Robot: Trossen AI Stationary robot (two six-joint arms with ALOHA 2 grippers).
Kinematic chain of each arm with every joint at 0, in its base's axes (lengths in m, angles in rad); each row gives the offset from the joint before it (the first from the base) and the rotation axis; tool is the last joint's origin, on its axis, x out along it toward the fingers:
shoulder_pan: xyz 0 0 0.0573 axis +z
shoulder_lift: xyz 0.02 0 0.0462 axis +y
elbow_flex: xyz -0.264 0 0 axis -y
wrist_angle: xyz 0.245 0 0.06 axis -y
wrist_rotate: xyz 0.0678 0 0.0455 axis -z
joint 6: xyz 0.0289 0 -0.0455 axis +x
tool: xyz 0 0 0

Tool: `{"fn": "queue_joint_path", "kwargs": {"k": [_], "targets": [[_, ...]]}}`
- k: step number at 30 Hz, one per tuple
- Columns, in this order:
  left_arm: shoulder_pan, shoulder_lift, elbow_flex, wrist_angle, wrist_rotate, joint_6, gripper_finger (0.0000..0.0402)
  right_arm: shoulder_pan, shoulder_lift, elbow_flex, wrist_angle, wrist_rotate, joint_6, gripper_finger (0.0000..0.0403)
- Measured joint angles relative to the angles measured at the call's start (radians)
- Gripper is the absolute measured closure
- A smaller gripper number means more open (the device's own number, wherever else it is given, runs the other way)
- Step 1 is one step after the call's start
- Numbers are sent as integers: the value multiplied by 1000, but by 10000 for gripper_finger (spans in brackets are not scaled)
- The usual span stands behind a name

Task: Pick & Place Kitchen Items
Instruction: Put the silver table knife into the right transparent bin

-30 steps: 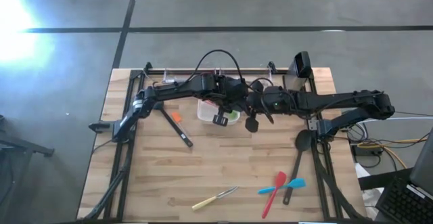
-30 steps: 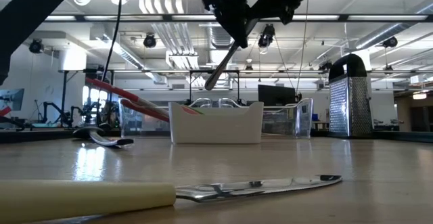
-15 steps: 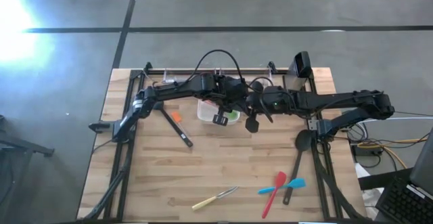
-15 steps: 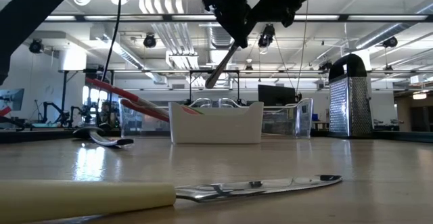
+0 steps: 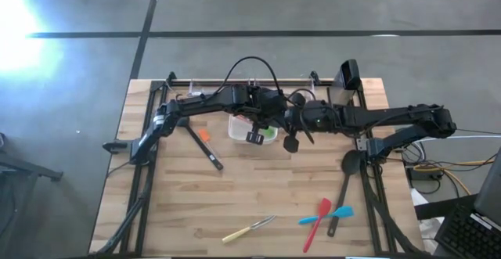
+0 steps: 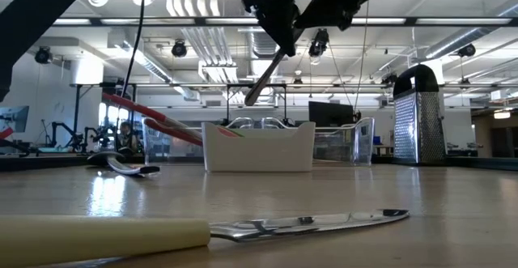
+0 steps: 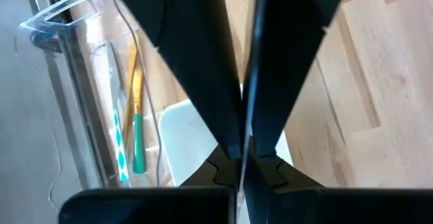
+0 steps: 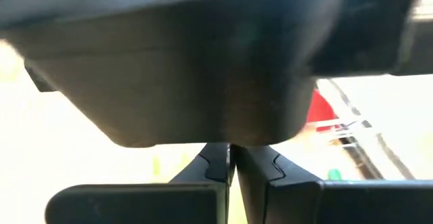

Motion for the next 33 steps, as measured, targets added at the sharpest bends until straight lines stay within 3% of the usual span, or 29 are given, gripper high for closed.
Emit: {"fn": "queue_joint_path", "kwargs": {"k": [10,16,25,29,33], "targets": [[4,0,0,14,-8,9,376,-16,2,0,15,33,-38,396],[25,0,0,59,-117,26,370,-83,2,1,32,34,-70,396],[109,0,0,128,-122,33,362,-194,2,1,45,28,-117,396],[160,0,0,173,-89,65,343,-246,2,1,49,27,-144,396],[226,3,0,256,22,76,321,-311,2,1,75,4,-156,396]]}}
